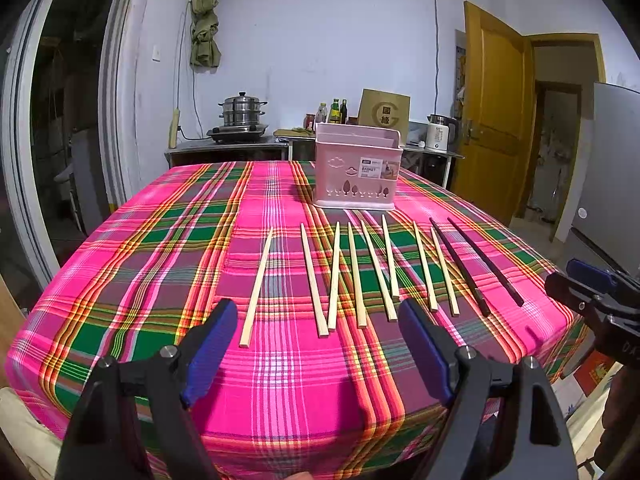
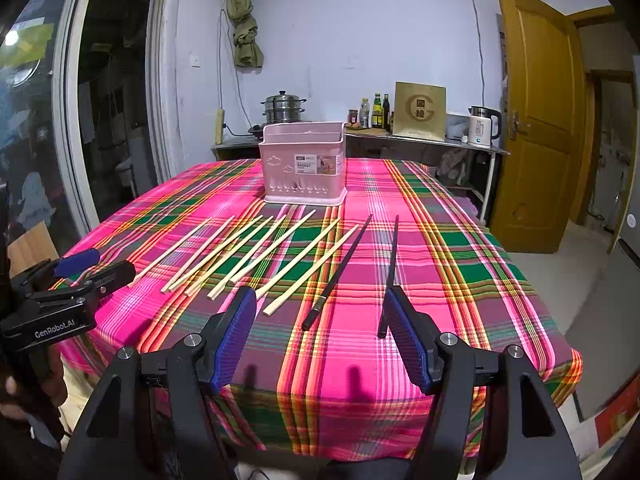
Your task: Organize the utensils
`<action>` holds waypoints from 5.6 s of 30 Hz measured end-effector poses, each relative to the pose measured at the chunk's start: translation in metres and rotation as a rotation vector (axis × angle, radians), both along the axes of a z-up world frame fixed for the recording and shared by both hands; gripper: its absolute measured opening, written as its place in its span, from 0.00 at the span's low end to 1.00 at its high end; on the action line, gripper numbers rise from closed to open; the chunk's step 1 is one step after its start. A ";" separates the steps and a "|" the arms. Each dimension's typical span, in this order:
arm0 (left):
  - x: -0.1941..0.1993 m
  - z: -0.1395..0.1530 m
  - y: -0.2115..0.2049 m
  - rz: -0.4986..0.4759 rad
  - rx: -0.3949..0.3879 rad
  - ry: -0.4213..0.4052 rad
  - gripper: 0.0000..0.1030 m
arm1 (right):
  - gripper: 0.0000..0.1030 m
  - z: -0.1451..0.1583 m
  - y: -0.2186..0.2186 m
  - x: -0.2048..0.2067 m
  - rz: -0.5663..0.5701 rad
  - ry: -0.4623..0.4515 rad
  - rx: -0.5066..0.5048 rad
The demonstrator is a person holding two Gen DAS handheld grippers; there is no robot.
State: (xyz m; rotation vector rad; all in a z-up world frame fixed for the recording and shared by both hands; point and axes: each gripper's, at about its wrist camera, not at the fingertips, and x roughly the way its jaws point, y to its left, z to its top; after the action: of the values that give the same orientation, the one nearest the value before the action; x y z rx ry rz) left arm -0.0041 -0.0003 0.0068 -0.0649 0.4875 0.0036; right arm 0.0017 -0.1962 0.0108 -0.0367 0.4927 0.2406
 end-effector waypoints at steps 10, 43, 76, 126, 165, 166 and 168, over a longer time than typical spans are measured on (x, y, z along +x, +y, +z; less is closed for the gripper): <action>0.000 0.000 0.000 -0.002 -0.002 0.002 0.82 | 0.65 -0.001 0.000 0.000 -0.001 0.001 0.000; 0.112 0.010 0.022 -0.074 -0.001 0.203 0.82 | 0.61 0.003 0.011 0.098 0.040 0.154 0.021; 0.233 -0.026 0.014 -0.127 0.052 0.468 0.32 | 0.14 -0.041 0.032 0.256 0.022 0.506 0.014; 0.196 0.130 0.018 -0.208 -0.008 0.176 0.06 | 0.05 0.115 0.037 0.204 0.150 0.158 0.084; 0.323 0.201 0.033 -0.197 -0.067 0.093 0.06 | 0.05 0.175 0.073 0.315 0.199 0.046 0.170; 0.326 0.196 0.034 -0.199 -0.071 0.101 0.06 | 0.05 0.169 0.075 0.318 0.201 0.051 0.167; 0.331 0.186 0.034 -0.200 -0.076 0.115 0.06 | 0.05 0.160 0.078 0.322 0.198 0.064 0.157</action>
State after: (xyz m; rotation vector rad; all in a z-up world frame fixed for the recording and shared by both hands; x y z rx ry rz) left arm 0.3272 0.0339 0.1930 -0.0907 0.6071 -0.2080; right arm 0.3235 -0.1182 0.1704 0.0762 0.5326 0.4755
